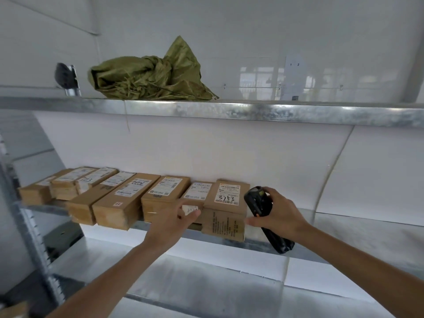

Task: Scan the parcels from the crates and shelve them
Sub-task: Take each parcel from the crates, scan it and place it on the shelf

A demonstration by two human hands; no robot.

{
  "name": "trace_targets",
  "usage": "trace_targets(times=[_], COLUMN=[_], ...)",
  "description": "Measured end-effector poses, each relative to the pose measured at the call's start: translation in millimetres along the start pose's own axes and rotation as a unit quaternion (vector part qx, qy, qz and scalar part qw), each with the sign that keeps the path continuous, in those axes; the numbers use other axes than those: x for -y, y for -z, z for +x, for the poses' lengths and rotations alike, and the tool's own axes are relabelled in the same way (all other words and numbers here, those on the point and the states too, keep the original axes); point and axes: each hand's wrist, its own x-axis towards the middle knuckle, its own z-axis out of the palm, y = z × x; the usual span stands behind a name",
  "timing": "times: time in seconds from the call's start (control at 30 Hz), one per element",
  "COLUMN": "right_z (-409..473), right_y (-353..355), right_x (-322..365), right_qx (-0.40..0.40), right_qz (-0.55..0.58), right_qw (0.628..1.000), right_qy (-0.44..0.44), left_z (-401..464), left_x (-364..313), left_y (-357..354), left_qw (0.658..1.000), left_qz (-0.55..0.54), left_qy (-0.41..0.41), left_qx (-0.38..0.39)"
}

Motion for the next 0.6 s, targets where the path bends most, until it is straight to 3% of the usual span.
trace_targets(times=[0.27, 0.47, 0.6], right_z=[-31.7, -55.8, -80.1], right_y=[-46.3, -146.2, -240.4], right_x=[88.8, 203.9, 289.3], right_qx=[0.077, 0.170, 0.261], right_qz=[-0.012, 0.024, 0.032], right_qw=[0.992, 0.964, 0.929], right_qy=[0.099, 0.201, 0.260], left_z=[-86.8, -182.8, -265.9], left_x=[22.7, 93.7, 154.7], left_y=[73.2, 183.9, 261.8], left_qw=[0.993, 0.969, 0.935], left_qz=[0.083, 0.169, 0.198], left_qy=[-0.007, 0.105, 0.202], left_qx=[-0.089, -0.149, -0.215])
